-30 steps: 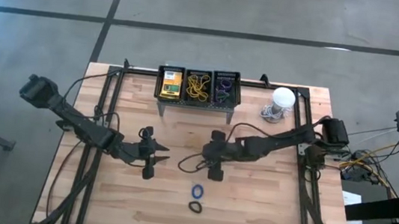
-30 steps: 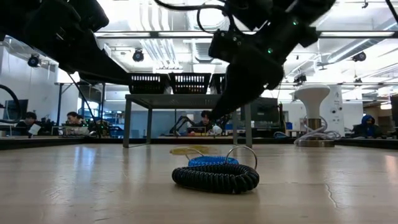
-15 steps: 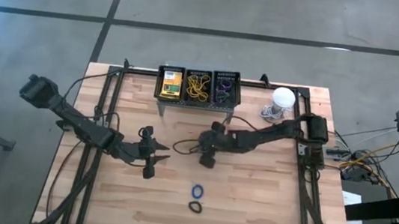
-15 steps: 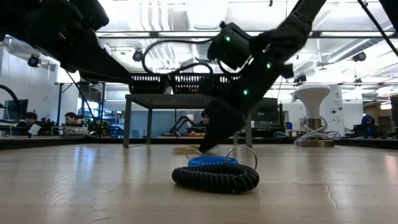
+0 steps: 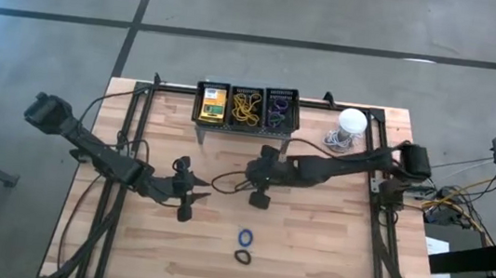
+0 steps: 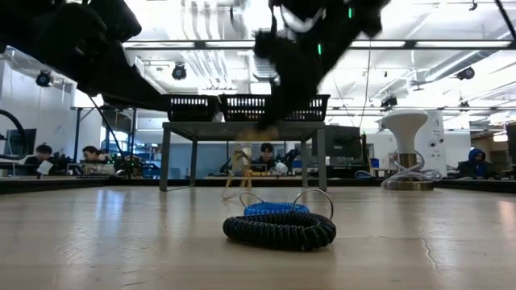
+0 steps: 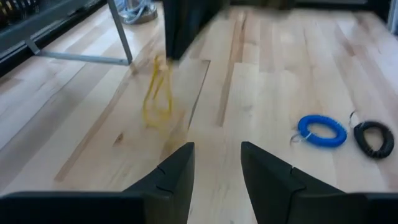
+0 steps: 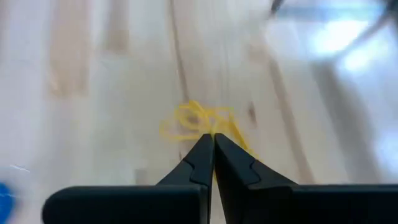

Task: Pick & Place Office Desk Supplies
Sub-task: Put the yellow rubber band into the middle black bin

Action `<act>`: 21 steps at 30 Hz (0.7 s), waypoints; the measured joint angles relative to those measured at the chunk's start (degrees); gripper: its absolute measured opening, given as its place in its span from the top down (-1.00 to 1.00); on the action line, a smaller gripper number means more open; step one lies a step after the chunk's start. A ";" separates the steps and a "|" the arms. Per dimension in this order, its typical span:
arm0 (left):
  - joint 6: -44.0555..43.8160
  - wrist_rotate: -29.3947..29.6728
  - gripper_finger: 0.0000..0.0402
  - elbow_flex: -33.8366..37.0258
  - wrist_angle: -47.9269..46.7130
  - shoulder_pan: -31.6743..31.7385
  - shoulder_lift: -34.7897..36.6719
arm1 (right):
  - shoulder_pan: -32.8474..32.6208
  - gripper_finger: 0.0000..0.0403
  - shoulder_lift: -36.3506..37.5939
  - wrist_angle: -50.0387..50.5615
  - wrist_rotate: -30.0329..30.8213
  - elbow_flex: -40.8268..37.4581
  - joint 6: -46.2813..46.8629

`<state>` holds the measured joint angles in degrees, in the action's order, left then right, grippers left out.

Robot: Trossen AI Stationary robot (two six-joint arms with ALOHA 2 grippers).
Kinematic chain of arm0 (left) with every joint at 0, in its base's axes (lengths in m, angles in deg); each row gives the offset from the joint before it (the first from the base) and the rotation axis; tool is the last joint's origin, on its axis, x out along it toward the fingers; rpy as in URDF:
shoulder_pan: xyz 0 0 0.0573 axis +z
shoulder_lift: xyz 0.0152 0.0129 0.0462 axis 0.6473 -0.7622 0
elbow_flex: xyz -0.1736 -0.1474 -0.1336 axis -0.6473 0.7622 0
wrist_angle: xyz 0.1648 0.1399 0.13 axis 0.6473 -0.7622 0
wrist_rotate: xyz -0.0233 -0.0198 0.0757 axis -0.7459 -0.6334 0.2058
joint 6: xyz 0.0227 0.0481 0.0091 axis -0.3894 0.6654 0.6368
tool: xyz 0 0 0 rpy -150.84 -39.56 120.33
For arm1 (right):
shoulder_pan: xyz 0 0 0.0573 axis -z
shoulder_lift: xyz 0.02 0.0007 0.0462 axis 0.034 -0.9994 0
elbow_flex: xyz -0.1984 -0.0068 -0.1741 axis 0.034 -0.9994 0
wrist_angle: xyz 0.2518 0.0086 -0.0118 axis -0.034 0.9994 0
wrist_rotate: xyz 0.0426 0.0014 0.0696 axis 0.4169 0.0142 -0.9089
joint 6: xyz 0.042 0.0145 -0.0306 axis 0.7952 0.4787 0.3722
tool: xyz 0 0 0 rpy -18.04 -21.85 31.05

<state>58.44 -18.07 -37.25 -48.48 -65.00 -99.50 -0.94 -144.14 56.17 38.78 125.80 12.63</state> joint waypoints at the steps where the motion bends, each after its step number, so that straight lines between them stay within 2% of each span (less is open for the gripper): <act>1: -0.02 0.05 0.34 0.01 -0.54 0.00 0.00 | -0.33 0.96 1.10 0.72 -0.05 1.11 -0.38; 7: -0.19 0.22 0.34 0.02 -2.08 0.00 0.00 | -0.47 0.96 6.90 7.36 0.04 8.72 -1.63; 14: -0.69 0.20 0.34 0.02 -2.87 -0.02 0.00 | -0.27 0.96 8.64 14.40 -2.03 16.81 -7.36; 18: -2.39 0.20 0.34 0.02 -4.25 -0.04 0.00 | -0.10 0.96 7.88 14.59 -7.29 15.93 -6.99; 21: -3.48 0.20 0.34 0.05 -5.97 -0.17 0.00 | -0.92 0.96 6.11 13.64 -8.57 12.90 -5.33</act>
<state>54.96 -17.87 -37.20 -54.46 -65.17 -99.50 -1.86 -138.03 69.81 30.21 138.70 7.30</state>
